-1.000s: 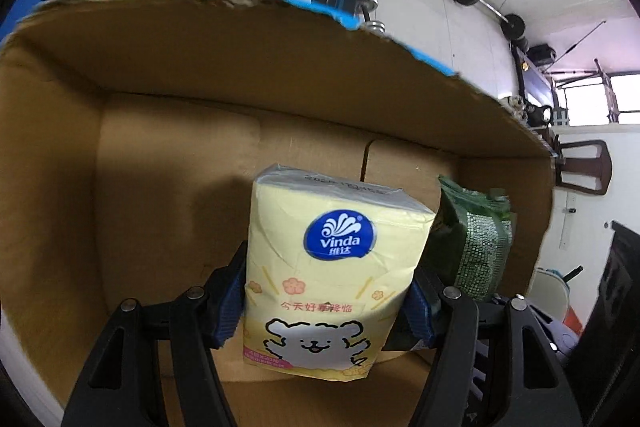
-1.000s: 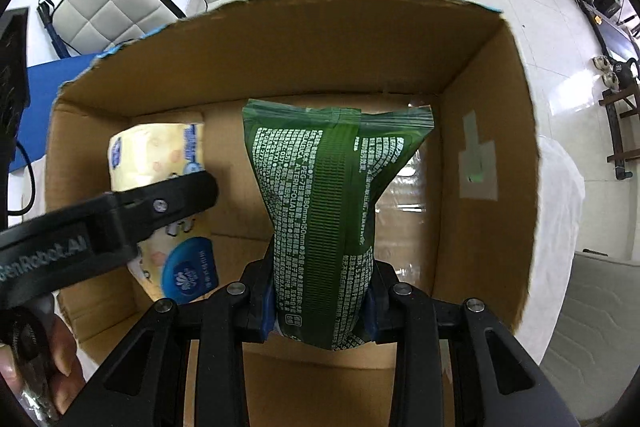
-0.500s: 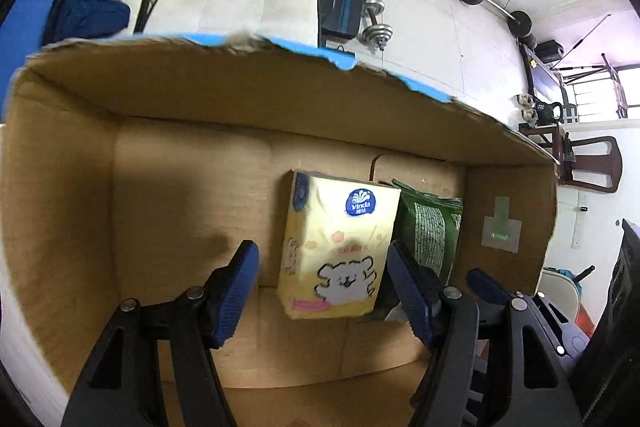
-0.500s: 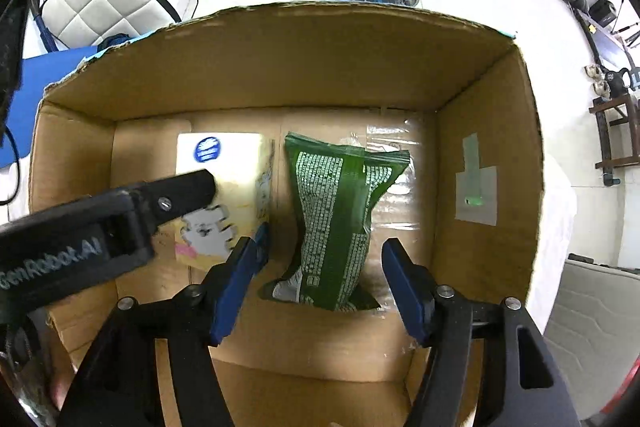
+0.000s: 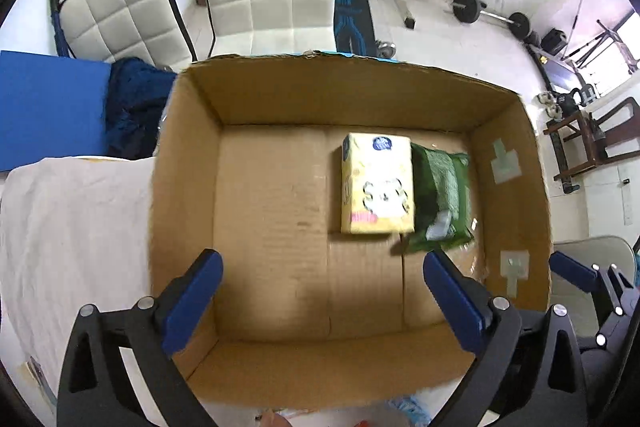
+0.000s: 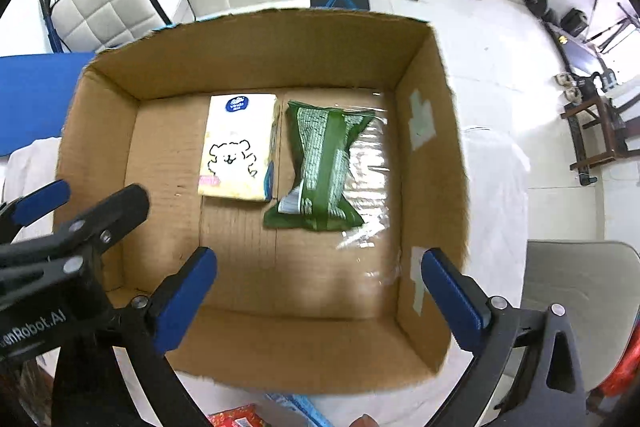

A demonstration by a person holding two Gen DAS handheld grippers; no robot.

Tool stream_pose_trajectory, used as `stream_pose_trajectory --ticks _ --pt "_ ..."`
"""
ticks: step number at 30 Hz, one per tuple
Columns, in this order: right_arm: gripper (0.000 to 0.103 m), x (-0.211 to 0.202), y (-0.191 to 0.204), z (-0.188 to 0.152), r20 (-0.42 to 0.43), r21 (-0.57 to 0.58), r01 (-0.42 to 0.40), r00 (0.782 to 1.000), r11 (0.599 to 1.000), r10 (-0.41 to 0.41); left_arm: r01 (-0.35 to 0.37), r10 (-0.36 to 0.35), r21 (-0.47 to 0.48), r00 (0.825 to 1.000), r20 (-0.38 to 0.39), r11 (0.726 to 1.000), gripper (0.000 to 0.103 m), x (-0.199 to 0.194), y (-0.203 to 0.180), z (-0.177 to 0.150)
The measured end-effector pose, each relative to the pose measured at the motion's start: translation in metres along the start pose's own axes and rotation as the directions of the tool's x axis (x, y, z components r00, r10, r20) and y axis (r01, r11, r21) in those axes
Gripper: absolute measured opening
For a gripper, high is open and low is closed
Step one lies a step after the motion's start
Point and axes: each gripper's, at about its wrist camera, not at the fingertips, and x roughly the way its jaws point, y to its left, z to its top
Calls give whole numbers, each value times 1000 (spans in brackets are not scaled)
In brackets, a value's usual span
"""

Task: Organize soft objects
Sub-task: 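Withdraw both tools from the box back toward the remaining items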

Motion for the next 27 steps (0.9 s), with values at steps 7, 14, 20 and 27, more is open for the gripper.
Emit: stream_pose_trajectory --ticks 7,14,20,27 --pt "103 -47 -4 -46 100 -11 38 994 999 -37 -25 23 33 998 64 999 103 -38 -6 -26" --pt "103 -103 -5 -85 178 -28 28 984 999 -23 -59 55 15 986 160 998 103 -90 -17 -58" --pt "103 -149 -9 -113 226 -38 -20 974 999 28 -83 82 -4 972 218 997 103 -130 -24 -79" --pt "103 -179 -19 -140 244 -47 -78 966 996 87 -76 87 -63 978 191 995 103 -140 -21 -105"
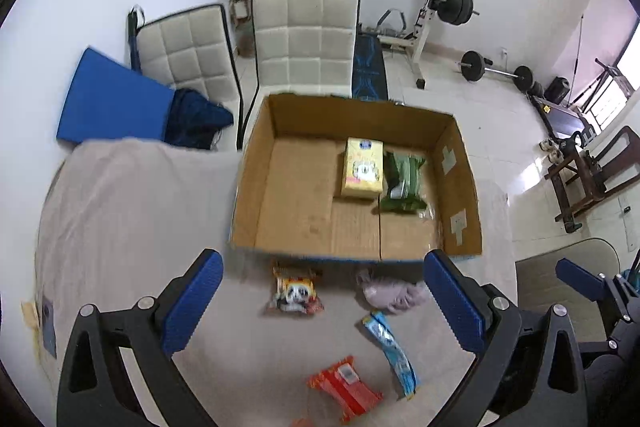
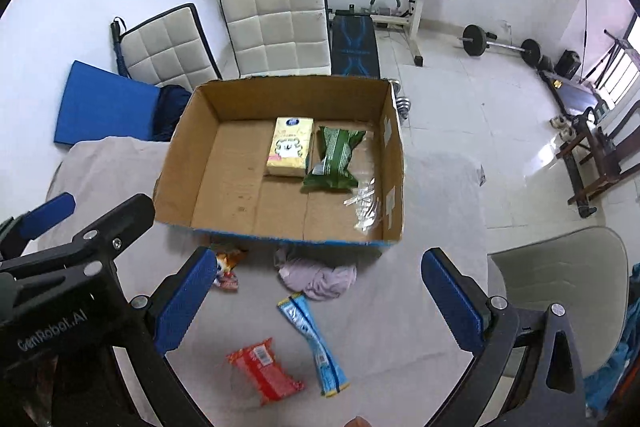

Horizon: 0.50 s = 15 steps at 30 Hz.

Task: Organize soft objects
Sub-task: 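Withdraw both tools from the box back toward the remaining items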

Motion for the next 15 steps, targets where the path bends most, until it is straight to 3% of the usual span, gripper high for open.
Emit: stream_pose_trajectory --ticks 4,6,10,15 --pt "103 10 -12 -26 -60 2 -15 998 1000 15 -14 13 -13 997 -78 1000 103 16 2 -32" --pt "103 28 -18 -45 -121 -5 -8 993 1000 7 22 -29 -47 986 -165 999 103 35 8 -58" --pt "103 72 -27 -84 -243 -14 1 970 1000 -4 36 -75 -133 950 -302 991 103 73 17 -110" --pt "102 125 -35 -129 -379 4 -34 925 999 33 24 -114 -200 884 -453 980 103 127 19 -169"
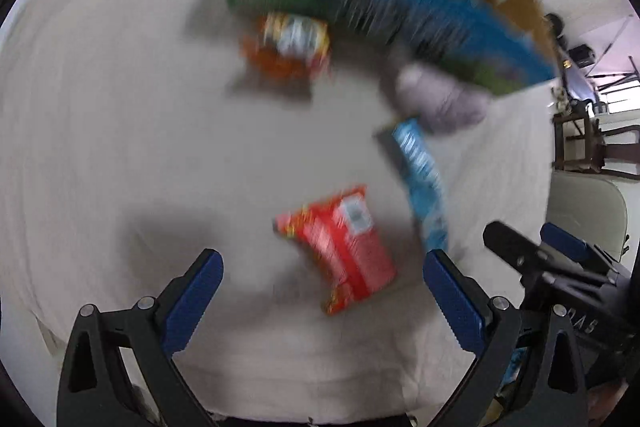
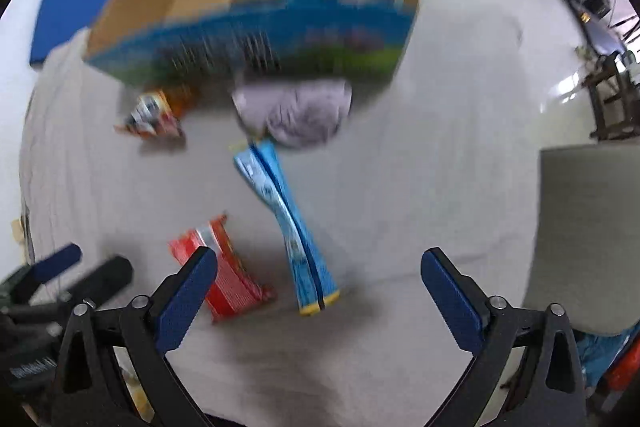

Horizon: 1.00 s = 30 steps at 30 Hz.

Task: Organize soft objects
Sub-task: 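Withdraw both tools from the box back toward the remaining items, then grasp the red snack bag with left tool while right tool grasps lavender sock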

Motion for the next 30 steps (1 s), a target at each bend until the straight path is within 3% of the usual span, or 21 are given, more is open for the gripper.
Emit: stream_pose_trajectory --ticks 6,11,17,18,19,22,25,30 --pt "85 58 -10 -12 -122 37 -29 992 999 34 10 -14 -35 995 -96 999 102 57 0 -6" --pt "78 64 -29 -19 -120 79 21 993 997 -11 8 -8 -6 990 -141 1000 102 90 -19 -2" --pt "78 52 -49 -17 -90 110 11 996 994 -1 -25 38 92 989 -143 995 80 106 -41 -5" --pt "78 48 -48 -13 -81 115 -1 997 993 11 -26 41 106 989 -139 994 68 104 -43 -5" --pt "78 45 -49 -10 -66 126 -20 997 992 29 -29 45 122 990 -135 992 63 102 -45 -3" --pt "78 38 -50 9 -11 173 -110 994 979 113 -71 89 157 990 -107 985 57 94 -45 9" --pt "78 40 -50 32 30 232 -204 979 951 203 -80 93 142 991 -91 987 54 88 -37 22" --pt "78 56 -46 68 67 309 -278 960 910 271 -88 94 107 994 -60 990 53 82 -24 48"
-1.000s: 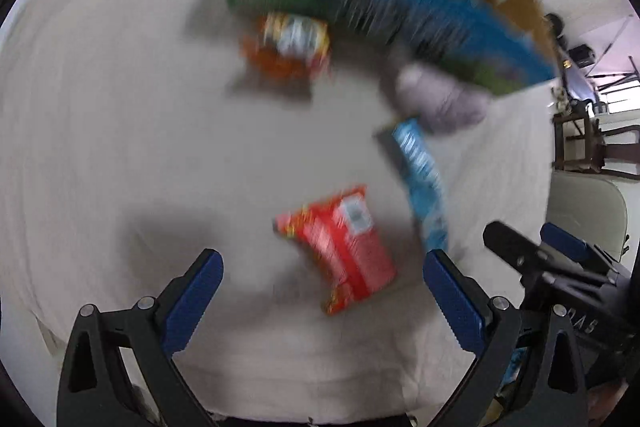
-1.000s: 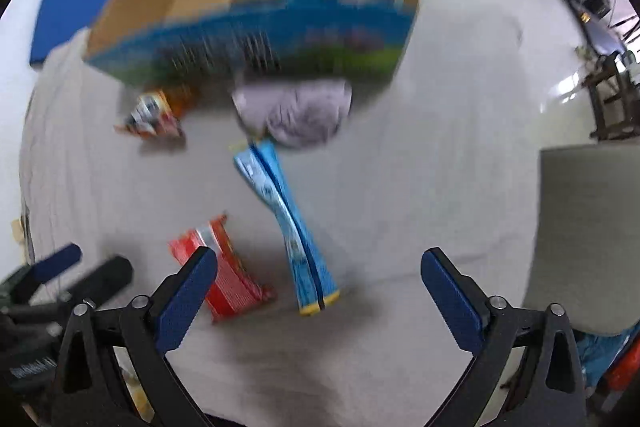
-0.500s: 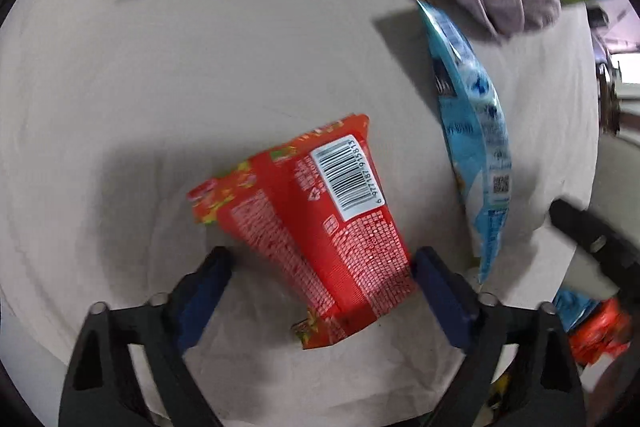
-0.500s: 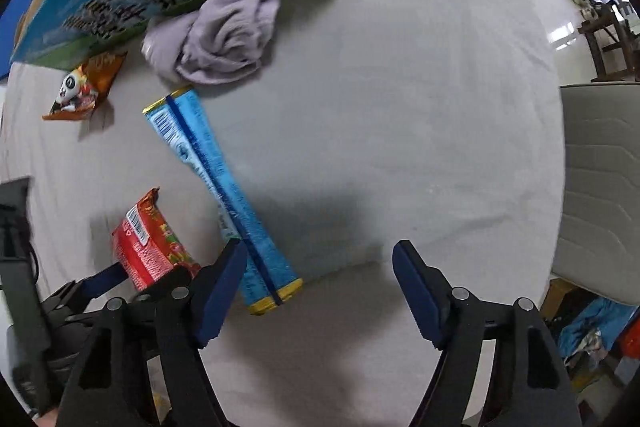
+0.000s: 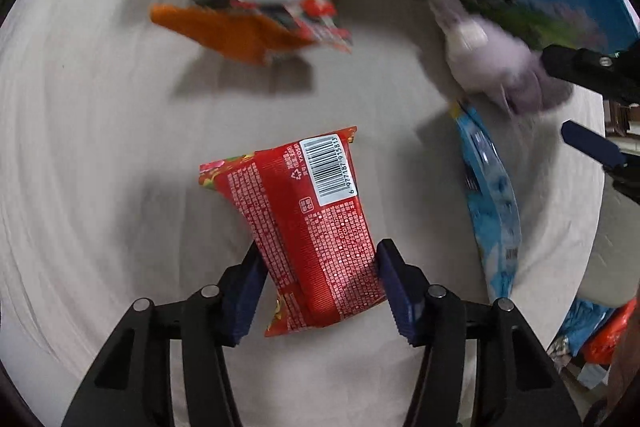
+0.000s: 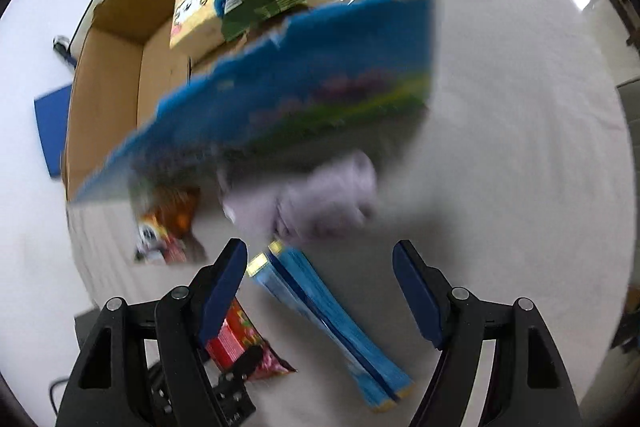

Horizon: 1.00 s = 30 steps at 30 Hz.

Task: Organize soft objects
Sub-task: 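Grasp the red snack bag with left tool while right tool grasps lavender sock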

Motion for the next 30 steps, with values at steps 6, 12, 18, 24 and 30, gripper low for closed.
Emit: stream_pose_trajectory --ticks 6,12,18,24,30 --pt "59 27 0 17 -22 85 -32 999 996 34 23 -24 -28 999 -40 999 59 13 11 10" --pt "4 7 -8 6 -7 74 -24 1000 997 25 -16 16 -8 999 -33 1000 61 26 -5 4" --pt "4 -28 -39 -34 1 20 61 998 998 -62 -33 33 0 999 7 999 55 24 -21 -23" --pt "16 -30 -53 -26 -26 110 37 999 993 -34 -28 28 3 1000 6 1000 54 17 -29 -25" --pt "64 12 -37 -13 -53 198 -28 998 980 39 9 -10 -19 1000 -26 1000 65 22 -15 -17"
